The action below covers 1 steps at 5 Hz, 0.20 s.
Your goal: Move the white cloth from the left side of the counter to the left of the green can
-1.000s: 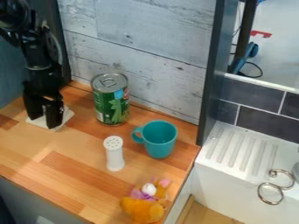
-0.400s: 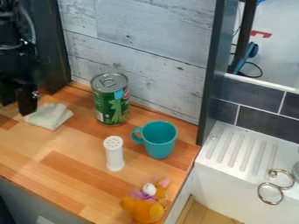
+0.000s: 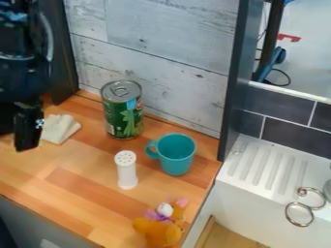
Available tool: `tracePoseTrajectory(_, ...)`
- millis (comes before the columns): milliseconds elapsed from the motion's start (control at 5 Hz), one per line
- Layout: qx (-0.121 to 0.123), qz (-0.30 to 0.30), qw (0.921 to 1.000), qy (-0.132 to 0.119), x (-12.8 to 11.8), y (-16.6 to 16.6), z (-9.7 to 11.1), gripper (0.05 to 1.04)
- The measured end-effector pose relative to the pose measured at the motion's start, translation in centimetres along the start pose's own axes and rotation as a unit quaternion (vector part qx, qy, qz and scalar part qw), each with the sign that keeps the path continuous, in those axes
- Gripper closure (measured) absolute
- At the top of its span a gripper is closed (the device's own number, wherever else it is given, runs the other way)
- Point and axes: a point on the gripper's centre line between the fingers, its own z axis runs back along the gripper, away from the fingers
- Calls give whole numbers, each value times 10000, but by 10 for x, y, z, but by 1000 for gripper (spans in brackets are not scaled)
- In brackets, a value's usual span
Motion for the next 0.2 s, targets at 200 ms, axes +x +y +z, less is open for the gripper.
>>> tracePoseTrajectory(200, 102, -327, 9991, -241, -14, -50, 20, 83)
